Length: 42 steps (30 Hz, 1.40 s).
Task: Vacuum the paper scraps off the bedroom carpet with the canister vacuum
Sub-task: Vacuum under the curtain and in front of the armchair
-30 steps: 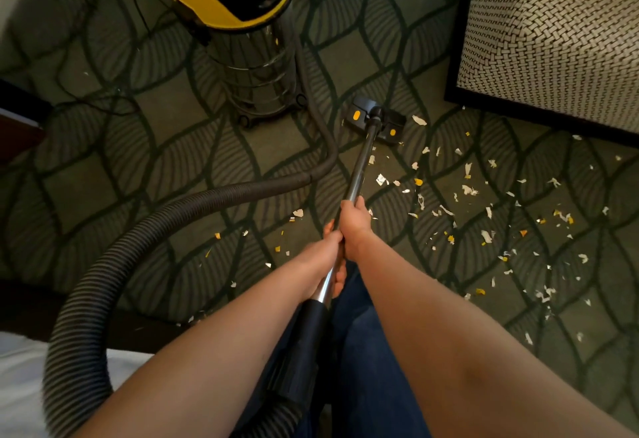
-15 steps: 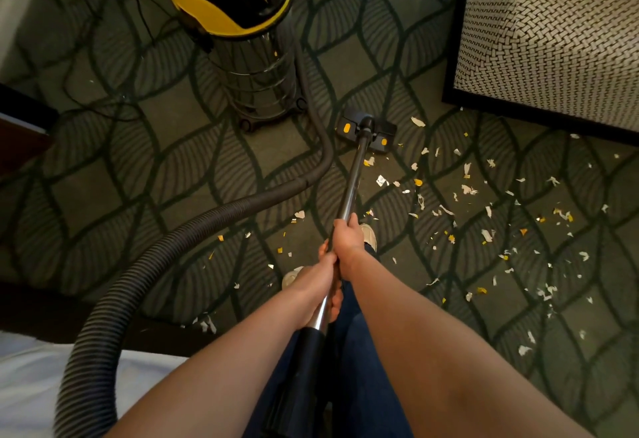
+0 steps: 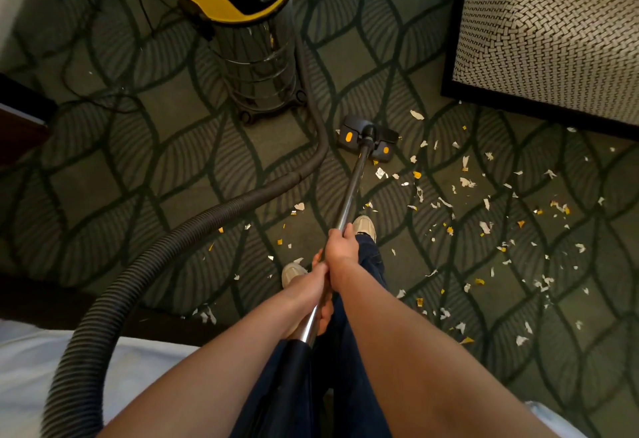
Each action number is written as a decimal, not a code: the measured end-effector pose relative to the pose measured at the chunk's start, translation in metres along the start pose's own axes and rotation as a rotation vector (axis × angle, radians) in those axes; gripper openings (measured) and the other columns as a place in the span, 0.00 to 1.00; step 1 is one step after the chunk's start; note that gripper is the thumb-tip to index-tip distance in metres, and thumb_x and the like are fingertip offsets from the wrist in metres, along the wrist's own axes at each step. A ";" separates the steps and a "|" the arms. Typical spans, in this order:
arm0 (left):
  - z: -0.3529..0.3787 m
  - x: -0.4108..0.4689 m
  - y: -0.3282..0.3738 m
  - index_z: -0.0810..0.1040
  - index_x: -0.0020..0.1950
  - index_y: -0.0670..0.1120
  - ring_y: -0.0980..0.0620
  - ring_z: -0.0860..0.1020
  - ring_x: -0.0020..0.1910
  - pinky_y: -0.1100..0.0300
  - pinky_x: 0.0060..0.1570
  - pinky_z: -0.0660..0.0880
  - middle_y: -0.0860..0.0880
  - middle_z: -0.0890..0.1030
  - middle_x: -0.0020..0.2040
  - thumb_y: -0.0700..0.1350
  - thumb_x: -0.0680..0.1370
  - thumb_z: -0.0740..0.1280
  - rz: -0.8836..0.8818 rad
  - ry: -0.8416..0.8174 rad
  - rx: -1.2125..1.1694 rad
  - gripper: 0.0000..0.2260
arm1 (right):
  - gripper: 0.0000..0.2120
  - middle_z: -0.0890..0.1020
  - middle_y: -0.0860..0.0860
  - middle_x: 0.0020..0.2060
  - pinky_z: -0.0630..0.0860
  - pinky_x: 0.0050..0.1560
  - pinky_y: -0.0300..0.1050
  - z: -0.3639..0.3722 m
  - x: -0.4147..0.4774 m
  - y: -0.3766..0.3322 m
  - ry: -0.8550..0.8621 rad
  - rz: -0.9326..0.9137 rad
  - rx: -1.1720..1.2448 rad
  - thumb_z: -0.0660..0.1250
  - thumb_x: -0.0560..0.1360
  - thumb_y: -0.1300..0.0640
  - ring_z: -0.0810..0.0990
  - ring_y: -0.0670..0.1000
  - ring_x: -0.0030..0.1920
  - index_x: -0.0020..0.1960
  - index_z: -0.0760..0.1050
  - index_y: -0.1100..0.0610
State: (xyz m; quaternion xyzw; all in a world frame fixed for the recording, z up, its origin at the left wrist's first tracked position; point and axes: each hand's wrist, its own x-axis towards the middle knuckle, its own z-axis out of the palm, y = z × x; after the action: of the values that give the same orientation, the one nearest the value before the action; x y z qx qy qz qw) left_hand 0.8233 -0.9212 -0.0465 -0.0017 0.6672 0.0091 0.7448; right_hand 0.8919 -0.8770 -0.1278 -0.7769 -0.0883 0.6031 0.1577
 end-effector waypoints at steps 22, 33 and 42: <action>-0.001 -0.025 -0.042 0.68 0.32 0.44 0.53 0.65 0.18 0.68 0.19 0.64 0.47 0.66 0.24 0.66 0.79 0.50 -0.022 -0.077 0.068 0.29 | 0.23 0.76 0.53 0.54 0.78 0.47 0.49 -0.018 -0.032 0.040 -0.029 0.003 0.076 0.54 0.82 0.56 0.77 0.52 0.44 0.77 0.61 0.48; 0.000 -0.043 -0.004 0.72 0.41 0.41 0.52 0.67 0.19 0.65 0.20 0.67 0.46 0.70 0.24 0.63 0.79 0.54 0.194 -0.056 0.186 0.26 | 0.23 0.76 0.56 0.40 0.73 0.27 0.42 -0.025 -0.049 -0.010 0.026 -0.079 0.272 0.54 0.82 0.55 0.72 0.49 0.28 0.75 0.61 0.41; 0.057 -0.003 0.084 0.70 0.34 0.43 0.52 0.67 0.19 0.65 0.21 0.67 0.47 0.69 0.23 0.64 0.80 0.51 0.266 -0.146 0.187 0.27 | 0.24 0.75 0.52 0.32 0.73 0.27 0.41 -0.065 0.013 -0.095 0.119 -0.183 0.273 0.56 0.80 0.56 0.71 0.48 0.25 0.76 0.62 0.45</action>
State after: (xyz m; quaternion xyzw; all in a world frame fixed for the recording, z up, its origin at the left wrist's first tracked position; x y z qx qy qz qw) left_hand 0.8784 -0.8368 -0.0362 0.1564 0.6037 0.0454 0.7804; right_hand 0.9628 -0.7927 -0.0920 -0.7715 -0.0664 0.5455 0.3208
